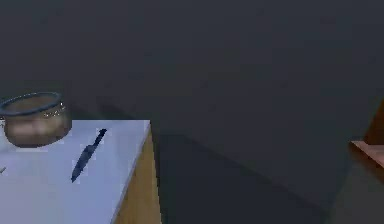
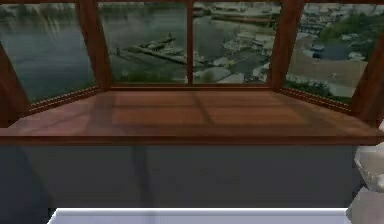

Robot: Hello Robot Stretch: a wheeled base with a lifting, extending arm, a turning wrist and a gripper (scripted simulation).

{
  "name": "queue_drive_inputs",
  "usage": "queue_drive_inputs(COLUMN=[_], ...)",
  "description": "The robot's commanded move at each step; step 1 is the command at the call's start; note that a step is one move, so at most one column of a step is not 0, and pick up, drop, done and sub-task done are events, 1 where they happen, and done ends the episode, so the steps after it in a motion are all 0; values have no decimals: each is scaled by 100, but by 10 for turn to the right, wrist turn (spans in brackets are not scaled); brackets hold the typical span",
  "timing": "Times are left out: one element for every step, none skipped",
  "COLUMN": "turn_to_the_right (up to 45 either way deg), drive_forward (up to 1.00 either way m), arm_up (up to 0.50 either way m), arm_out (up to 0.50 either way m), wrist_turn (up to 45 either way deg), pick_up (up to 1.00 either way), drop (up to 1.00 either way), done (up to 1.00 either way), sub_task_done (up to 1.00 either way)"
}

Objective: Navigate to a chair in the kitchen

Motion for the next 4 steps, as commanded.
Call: queue_drive_inputs(turn_to_the_right=[-450,-450,-330,0], drive_forward=[0,0,0,100], arm_up=[0,0,0,0], arm_out=[0,0,0,0], wrist_turn=[0,0,0,0], pick_up=[0,0,0,0], drop=[0,0,0,0], done=[0,0,0,0], sub_task_done=[0,0,0,0])
